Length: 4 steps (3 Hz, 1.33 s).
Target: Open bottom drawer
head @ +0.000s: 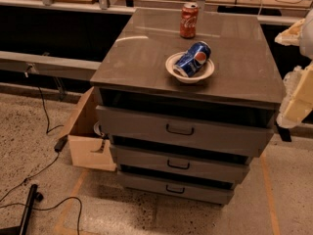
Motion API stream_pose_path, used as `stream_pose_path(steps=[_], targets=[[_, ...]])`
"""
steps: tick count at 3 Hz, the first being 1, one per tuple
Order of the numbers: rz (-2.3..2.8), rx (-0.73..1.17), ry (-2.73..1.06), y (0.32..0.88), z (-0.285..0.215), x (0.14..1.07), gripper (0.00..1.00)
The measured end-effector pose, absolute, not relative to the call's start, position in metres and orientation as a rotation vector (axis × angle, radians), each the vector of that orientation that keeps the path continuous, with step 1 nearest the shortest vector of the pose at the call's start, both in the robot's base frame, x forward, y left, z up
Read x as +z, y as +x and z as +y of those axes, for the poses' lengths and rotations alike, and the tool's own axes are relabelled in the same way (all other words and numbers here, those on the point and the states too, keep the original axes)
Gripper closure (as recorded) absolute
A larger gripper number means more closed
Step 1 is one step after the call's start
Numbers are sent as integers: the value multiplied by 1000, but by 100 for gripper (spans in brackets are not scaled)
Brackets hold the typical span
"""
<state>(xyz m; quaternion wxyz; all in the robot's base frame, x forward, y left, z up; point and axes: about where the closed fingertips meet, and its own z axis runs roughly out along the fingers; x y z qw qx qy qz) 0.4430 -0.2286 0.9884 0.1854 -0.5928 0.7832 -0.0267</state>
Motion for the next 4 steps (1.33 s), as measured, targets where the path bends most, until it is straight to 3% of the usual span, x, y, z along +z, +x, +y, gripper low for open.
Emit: stream_pose_path(steps=[2,4], targets=[[2193,-61,-1639,441,-229,979,0],[2104,82,-1567,412,-222,865,0]])
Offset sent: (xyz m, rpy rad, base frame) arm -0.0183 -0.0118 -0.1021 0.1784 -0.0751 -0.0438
